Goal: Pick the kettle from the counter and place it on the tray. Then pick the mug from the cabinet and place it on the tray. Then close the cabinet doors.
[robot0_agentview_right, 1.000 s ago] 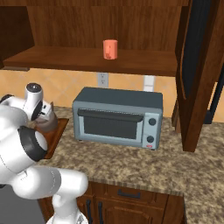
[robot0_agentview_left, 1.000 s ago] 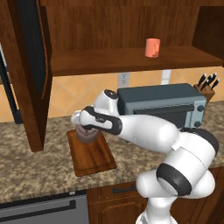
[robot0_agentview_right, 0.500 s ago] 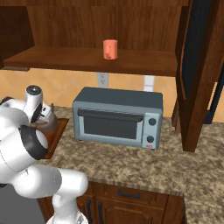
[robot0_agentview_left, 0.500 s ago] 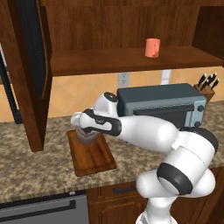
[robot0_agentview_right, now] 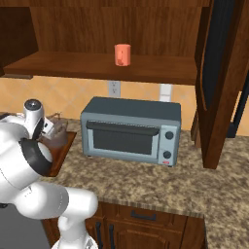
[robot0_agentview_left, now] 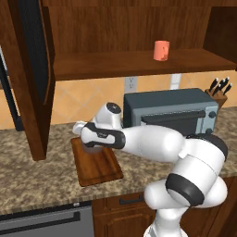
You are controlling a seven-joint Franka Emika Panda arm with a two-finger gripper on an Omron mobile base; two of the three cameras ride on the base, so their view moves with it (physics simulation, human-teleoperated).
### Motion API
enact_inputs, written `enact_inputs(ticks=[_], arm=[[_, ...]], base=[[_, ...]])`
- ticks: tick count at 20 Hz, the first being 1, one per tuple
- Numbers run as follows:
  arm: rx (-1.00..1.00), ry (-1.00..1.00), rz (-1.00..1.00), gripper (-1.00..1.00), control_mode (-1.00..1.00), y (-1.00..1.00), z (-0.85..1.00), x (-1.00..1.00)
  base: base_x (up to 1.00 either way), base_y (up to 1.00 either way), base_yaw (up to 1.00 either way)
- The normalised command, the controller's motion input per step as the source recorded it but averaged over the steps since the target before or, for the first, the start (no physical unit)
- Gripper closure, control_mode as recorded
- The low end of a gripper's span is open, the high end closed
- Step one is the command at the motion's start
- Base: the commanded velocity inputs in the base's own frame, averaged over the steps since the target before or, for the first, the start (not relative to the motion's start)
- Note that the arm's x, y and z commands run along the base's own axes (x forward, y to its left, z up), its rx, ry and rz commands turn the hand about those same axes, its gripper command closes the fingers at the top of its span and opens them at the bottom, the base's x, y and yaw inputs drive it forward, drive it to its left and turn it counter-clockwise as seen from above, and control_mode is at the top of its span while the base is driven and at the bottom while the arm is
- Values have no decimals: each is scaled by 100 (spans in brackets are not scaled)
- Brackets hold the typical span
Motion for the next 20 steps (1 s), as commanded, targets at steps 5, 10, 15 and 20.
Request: enact_inputs(ticks=[5, 10, 15, 20], arm=[[7, -1, -2, -100, -100, 0, -2, -3], [16, -11, -1, -100, -100, -5, 11, -40], [2, -6, -3, -100, -100, -19, 47, -78], [-6, 7, -7, -100, -100, -38, 90, -67]], base=[[0, 0, 0], [0, 0, 0], [0, 0, 0], [0, 0, 0]])
